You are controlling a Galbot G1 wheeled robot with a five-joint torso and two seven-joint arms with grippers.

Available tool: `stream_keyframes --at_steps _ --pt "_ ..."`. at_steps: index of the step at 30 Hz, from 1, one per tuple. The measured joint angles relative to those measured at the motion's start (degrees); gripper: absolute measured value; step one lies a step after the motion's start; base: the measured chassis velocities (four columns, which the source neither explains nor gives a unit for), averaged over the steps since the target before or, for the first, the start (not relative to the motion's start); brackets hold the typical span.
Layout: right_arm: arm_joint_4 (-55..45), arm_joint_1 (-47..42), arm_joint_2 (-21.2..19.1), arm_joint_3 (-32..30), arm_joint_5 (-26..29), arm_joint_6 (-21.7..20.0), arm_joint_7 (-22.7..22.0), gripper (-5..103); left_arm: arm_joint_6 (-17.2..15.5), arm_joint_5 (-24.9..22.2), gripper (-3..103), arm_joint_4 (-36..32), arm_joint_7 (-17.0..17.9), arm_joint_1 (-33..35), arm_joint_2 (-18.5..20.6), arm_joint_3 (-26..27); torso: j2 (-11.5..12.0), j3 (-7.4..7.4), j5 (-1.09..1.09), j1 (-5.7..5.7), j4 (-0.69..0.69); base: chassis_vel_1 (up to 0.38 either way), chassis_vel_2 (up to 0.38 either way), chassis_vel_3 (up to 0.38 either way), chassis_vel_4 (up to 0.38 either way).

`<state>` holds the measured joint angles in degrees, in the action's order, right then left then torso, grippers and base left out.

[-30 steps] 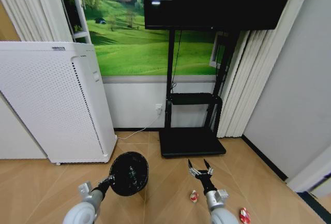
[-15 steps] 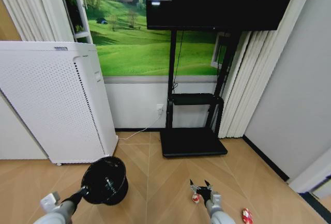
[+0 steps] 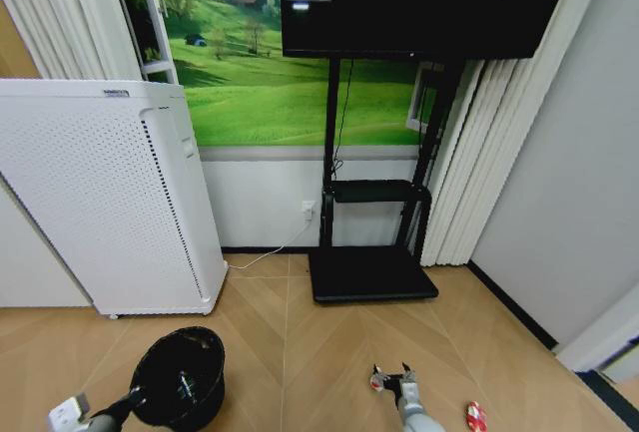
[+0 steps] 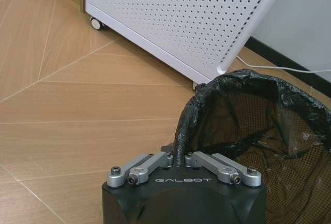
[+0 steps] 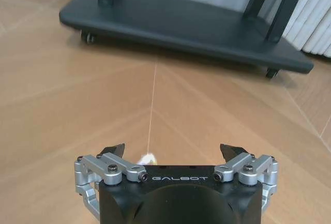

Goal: Pick up the trash bin and place the garbage on the floor into it.

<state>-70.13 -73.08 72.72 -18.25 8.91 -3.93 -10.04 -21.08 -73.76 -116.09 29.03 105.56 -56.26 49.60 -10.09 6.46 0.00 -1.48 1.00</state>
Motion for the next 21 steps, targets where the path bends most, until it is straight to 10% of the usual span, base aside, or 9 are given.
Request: stream_keyframes --at_steps 21 --pt "14.5 6.6 4.0 0.6 -3.8 3.9 1.6 100 1.4 -0.3 4 -5.4 -0.3 4.0 -2.6 2.6 0.0 0.00 0.00 0.00 -0.02 0.000 0.000 0.000 0.000"
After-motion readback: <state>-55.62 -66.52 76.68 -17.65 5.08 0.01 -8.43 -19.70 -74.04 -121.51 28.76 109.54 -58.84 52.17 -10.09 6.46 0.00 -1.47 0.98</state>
